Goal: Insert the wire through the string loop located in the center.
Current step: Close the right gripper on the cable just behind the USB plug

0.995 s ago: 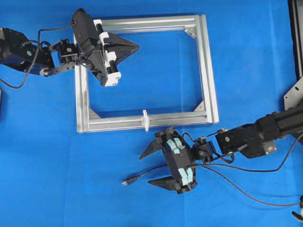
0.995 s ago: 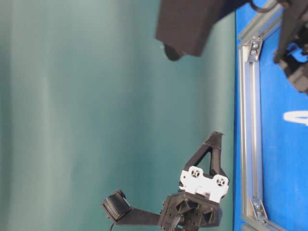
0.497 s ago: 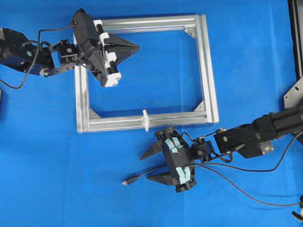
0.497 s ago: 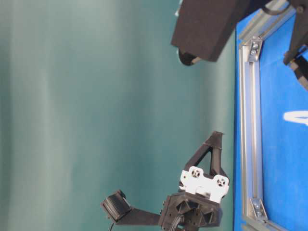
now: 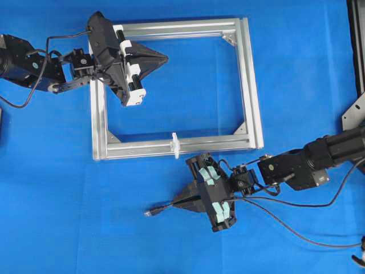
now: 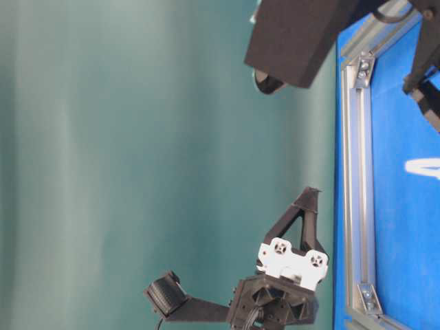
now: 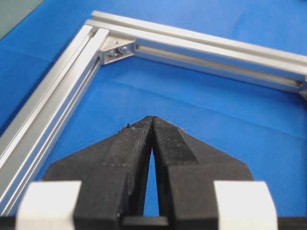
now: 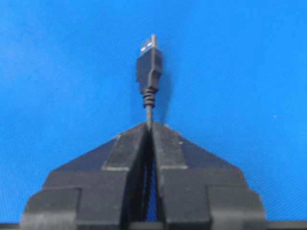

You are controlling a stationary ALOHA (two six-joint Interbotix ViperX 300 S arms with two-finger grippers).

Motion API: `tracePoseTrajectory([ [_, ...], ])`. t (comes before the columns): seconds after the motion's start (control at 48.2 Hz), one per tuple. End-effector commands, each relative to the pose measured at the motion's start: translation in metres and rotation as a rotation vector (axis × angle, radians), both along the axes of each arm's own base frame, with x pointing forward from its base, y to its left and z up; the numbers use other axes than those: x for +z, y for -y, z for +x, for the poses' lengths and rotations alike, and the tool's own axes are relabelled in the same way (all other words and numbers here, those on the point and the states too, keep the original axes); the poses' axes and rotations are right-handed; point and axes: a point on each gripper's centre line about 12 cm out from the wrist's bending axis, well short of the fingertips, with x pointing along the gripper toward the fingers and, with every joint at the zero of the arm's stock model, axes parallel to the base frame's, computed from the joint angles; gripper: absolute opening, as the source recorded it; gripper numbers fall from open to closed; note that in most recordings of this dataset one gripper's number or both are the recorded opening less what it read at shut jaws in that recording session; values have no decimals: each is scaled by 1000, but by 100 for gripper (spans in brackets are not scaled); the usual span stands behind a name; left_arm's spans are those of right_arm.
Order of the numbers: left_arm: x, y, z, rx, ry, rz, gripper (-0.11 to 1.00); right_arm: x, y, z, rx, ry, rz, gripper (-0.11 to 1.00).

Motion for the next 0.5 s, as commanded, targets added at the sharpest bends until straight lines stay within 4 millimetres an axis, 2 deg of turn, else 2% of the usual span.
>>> tracePoseTrajectory([
  [0.0,13,1,2,-5,37,12,0,11,-1,4,1,31,8,-2],
  [0.228,13,1,2,-6,34,11,0,14,-2,3,2,35,15,-2],
  [0.477,13,1,1,-6,31,10,0,42,-3,-4,9,73,23,-2],
])
